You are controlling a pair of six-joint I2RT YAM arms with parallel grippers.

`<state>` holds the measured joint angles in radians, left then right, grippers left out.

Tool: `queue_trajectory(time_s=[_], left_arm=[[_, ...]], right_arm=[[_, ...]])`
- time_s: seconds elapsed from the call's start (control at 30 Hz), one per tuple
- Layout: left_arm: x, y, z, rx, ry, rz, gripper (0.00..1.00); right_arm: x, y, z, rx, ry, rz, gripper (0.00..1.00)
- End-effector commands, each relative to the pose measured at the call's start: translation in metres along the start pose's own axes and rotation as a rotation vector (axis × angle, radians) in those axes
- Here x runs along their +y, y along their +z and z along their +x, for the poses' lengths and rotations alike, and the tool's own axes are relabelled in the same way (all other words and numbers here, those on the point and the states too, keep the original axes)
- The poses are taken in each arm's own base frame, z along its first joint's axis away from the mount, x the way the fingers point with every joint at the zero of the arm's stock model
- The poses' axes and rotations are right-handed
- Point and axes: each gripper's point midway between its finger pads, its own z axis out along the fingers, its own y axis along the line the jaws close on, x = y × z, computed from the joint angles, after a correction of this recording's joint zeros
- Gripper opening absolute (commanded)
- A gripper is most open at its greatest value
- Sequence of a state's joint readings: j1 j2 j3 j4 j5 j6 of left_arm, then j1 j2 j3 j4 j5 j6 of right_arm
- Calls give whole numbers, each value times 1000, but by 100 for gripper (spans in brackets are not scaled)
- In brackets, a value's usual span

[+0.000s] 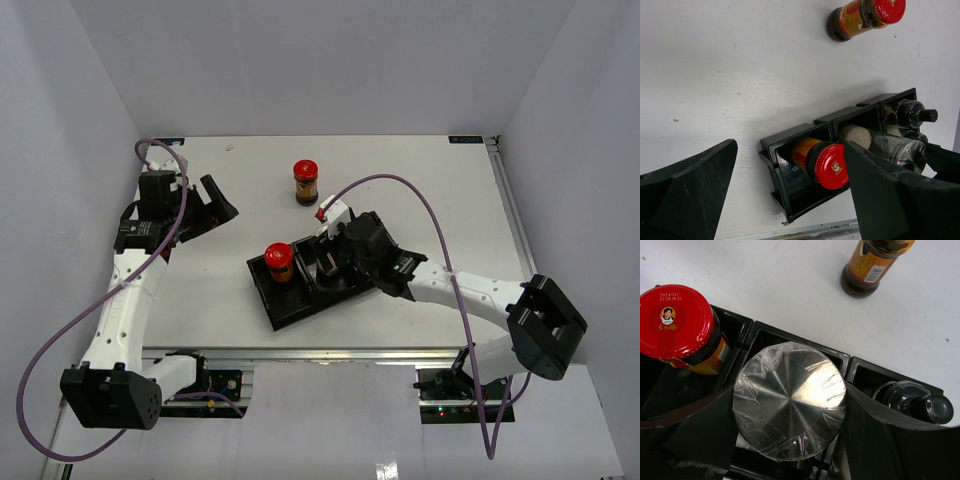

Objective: Organize the condiment bottles

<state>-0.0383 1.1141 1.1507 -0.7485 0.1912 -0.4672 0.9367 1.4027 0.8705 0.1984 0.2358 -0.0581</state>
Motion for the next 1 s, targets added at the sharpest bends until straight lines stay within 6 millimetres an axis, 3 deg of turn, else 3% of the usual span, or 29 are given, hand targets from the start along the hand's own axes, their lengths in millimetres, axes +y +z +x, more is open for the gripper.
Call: queue_trajectory(time_s=[0.0,0.13,0.3,0.53,0.63,0.77,0.97], left_arm=[[0,-6,-4,-37,15,5,98],[1,-5,-3,-34,16,3,98],[2,-5,-3,-35,18,2,98],[3,-6,-2,-37,24,-2,98],[3,-5,-2,-36,28,-3,98],[0,-4,-6,-31,38,6,98],[-4,7,-23,-27,84,-2,98]], right_arm=[[-5,4,-47,-188,28,35,8],[-6,10,-40,-172,34,47,9],[-7,16,-35,-143,47,65,39],[-6,19,-24,-125,66,68,48],[-6,18,-23,-125,74,67,63],[-7,18,-26,-121,74,71,78],[-15,8,-44,-139,79,101,87]])
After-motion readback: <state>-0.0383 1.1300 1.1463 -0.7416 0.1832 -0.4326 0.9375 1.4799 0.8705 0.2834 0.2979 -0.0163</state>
